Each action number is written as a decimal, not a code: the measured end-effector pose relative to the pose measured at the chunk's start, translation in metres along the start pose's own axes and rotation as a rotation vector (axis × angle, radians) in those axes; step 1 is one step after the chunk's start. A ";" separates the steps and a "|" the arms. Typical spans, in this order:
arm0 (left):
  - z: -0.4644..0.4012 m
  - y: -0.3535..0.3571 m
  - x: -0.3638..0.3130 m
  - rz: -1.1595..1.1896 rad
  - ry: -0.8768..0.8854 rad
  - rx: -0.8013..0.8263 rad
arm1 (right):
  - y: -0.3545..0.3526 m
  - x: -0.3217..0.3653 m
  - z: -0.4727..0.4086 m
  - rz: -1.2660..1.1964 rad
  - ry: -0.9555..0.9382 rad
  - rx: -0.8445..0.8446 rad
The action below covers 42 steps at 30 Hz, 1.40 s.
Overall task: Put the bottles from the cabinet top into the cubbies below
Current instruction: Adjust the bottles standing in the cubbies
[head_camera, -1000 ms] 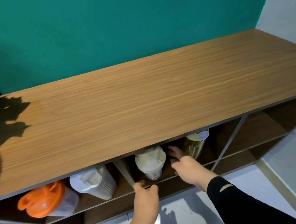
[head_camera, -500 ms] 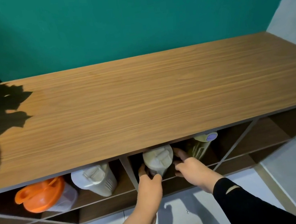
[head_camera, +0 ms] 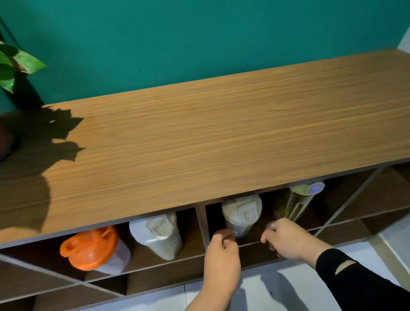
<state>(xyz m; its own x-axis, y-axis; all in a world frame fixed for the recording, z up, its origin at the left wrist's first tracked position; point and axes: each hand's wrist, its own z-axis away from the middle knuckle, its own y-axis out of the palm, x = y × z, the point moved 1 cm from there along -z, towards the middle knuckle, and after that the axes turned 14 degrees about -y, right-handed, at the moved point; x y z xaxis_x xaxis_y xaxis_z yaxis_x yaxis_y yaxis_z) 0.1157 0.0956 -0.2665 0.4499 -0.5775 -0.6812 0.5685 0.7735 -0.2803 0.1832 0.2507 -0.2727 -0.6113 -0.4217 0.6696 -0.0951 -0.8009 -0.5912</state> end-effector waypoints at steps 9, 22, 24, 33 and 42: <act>0.011 -0.077 0.044 0.351 -0.119 -0.300 | 0.084 0.098 0.032 0.011 -0.268 0.259; 0.001 -0.122 0.033 0.193 -0.031 -0.230 | 0.143 0.158 -0.003 -0.252 -0.068 -0.076; -0.004 -0.126 0.029 0.162 -0.027 -0.214 | 0.142 0.154 0.002 -0.257 -0.095 -0.118; -0.015 -0.127 0.029 0.174 -0.054 -0.191 | 0.140 0.151 0.012 -0.180 -0.076 -0.038; -0.029 -0.178 0.065 0.745 -0.380 -0.481 | 0.178 0.173 0.014 -0.211 -0.245 0.253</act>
<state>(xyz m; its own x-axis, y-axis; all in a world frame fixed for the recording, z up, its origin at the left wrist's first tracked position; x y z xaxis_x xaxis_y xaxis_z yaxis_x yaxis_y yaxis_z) 0.0235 -0.0716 -0.2806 0.8221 0.1243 -0.5556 -0.2582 0.9511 -0.1693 0.0715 0.0291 -0.2558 -0.3909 -0.3017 0.8696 0.0167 -0.9469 -0.3210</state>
